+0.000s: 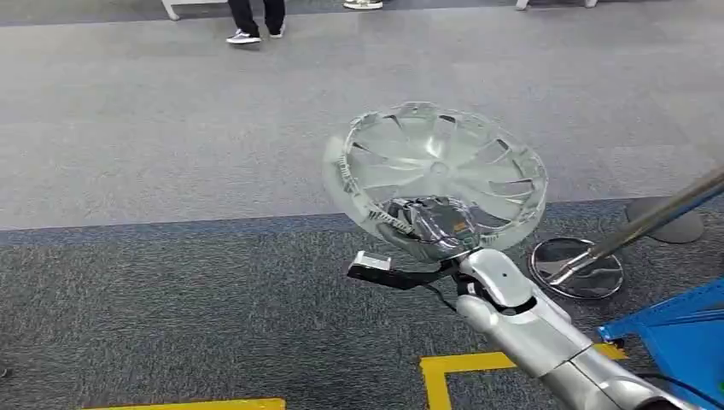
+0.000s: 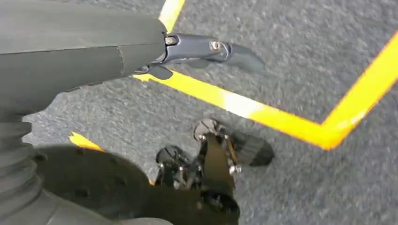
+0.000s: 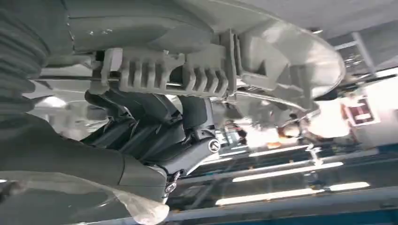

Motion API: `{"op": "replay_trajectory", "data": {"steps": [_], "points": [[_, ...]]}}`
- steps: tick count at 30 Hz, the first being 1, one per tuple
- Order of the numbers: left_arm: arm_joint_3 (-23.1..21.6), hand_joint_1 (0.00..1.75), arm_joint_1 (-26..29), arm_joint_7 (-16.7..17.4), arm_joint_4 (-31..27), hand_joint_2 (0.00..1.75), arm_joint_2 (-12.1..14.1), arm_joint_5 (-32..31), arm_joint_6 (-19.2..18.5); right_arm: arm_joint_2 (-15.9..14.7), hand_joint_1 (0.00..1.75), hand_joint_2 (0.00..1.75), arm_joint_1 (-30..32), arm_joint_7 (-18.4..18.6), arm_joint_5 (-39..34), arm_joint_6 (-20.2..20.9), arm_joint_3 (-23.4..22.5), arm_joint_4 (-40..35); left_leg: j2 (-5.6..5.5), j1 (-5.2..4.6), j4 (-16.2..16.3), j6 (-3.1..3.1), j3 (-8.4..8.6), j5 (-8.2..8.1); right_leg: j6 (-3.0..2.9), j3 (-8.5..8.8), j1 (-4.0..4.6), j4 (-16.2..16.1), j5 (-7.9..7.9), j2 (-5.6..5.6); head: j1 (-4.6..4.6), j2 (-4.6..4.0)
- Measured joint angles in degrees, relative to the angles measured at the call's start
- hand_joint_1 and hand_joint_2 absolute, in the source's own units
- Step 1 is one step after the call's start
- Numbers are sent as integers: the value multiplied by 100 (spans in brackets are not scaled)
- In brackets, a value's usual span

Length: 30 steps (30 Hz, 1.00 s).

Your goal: Take the parts from the cabinet and place them on the table.

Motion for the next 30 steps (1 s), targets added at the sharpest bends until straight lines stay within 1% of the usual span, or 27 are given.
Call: {"op": "replay_trajectory", "data": {"steps": [1,2,3,4,5,6,7,8,9,10,11,12,15,16,17,18,19,20,21,22,23,24,25,26,27,28,30], "points": [[0,0,13,0,0,175,4,0,2,6,175,175,-8,2,-2,0,0,0,-54,62,-64,41,55,30,25,-60,-35,32,-77,191,17,0],[2,0,4,2,0,175,4,0,0,6,175,175,-7,0,-7,0,0,2,-120,65,-71,66,62,33,7,-124,-56,209,-192,504,15,0],[2,0,-13,2,0,175,7,0,2,6,175,175,-3,0,-5,2,0,7,-182,67,-70,98,61,26,4,-328,-51,622,-381,687,46,0],[2,0,-18,7,0,175,2,0,0,6,175,175,8,0,-2,2,0,13,-259,63,-69,114,67,15,13,-603,-50,1138,-575,761,68,0],[2,0,-22,7,0,175,-2,0,-7,6,175,175,18,-2,0,2,6,24,-341,53,-66,129,68,6,19,-888,-42,1601,-707,786,66,0],[0,0,-26,7,0,175,-4,0,-7,6,175,175,20,-2,0,2,18,39,-430,49,-60,132,72,2,21,-1085,-33,1844,-701,787,70,0],[0,0,-23,9,0,175,-7,0,-4,7,175,175,20,-2,0,2,31,44,-520,50,-53,131,83,-5,17,-1129,-31,1782,-540,787,66,0],[0,0,-21,9,0,175,-7,0,-4,6,175,175,19,-2,-2,2,35,44,-607,53,-49,125,102,-19,13,-1049,-34,1483,-273,789,72,0],[2,0,-19,9,0,175,-7,0,-4,4,175,175,19,7,-7,2,33,46,-702,61,-35,107,124,-37,4,-865,-40,983,70,827,70,0],[2,0,-18,9,0,175,-7,0,-4,4,175,175,16,11,-9,2,31,46,-787,72,-1,73,137,-64,-1,-648,-56,426,383,953,70,0],[2,0,-15,9,0,175,0,0,-2,4,175,175,12,2,-7,2,35,61,-838,72,13,40,94,-82,-2,-585,-95,299,285,1279,66,0],[2,0,-31,9,0,175,4,0,-2,4,175,175,13,0,-2,0,39,63,-893,68,94,19,36,-80,-8,-495,-117,131,287,1333,61,0],[2,0,9,11,0,175,0,0,-2,6,175,175,9,-5,-2,2,74,66,-1090,116,35,-72,7,-31,-69,-471,-68,186,278,1148,61,0],[2,0,12,9,-2,175,35,0,0,9,175,175,7,11,-7,2,66,66,-1037,109,67,-95,-5,-76,-122,-427,-113,143,290,1055,75,0],[2,0,16,9,0,175,4,0,0,9,175,175,3,13,-9,2,61,66,-674,53,206,-130,-42,-156,-175,-387,-98,131,267,992,6,0],[2,0,4,9,0,175,4,0,0,9,175,175,1,4,-7,2,68,66,-427,66,552,-170,-203,-325,-202,-359,-81,129,254,907,-44,0],[2,0,-14,13,0,175,4,-7,2,9,175,175,14,-24,-20,4,70,66,-313,92,985,-191,-417,-508,-227,-336,-62,130,235,817,-41,0],[2,0,-28,39,0,175,4,-50,42,6,175,175,22,-119,-75,4,70,70,-262,109,1453,-205,-659,-682,-237,-318,-48,131,214,718,-37,0],[0,0,-27,87,0,175,4,-96,83,9,175,175,22,-229,-137,9,79,70,-248,125,1755,-215,-821,-746,-242,-303,-41,132,198,633,-39,0],[0,0,-12,123,0,175,4,-105,101,20,175,175,20,-298,-160,11,92,70,-246,134,1757,-218,-834,-665,-239,-279,-37,132,180,562,-44,0],[0,0,0,140,0,175,11,-111,101,33,175,175,19,-328,-151,17,109,68,-239,138,1534,-213,-723,-474,-234,-252,-33,132,158,502,-41,0],[0,0,4,146,0,175,17,-120,98,65,175,175,19,-324,-136,22,133,61,-212,135,1079,-193,-502,-202,-227,-213,-30,131,132,437,-46,0],[0,0,-2,146,0,175,24,-122,98,98,175,175,14,-324,-131,24,142,57,-113,119,550,-159,-236,51,-215,-169,-29,128,105,373,-41,0],[0,0,-14,146,0,175,35,-122,98,118,175,175,7,-324,-131,37,160,57,186,56,161,-120,-41,86,-193,-135,-24,115,77,312,-37,0],[-2,0,-45,149,0,175,35,-129,101,120,175,175,0,-321,-136,43,175,57,249,-31,48,-78,-3,33,-153,-135,27,118,53,246,-72,0],[-2,0,-65,149,0,175,35,-142,103,120,175,175,-7,-304,-136,55,192,59,211,-22,65,-62,-30,32,-135,-131,31,91,50,180,-50,0],[-2,0,-28,155,0,175,46,-138,105,144,175,175,-41,-284,-147,57,236,59,54,-31,45,-28,-53,29,-82,-79,34,32,38,36,-50,0]]}}
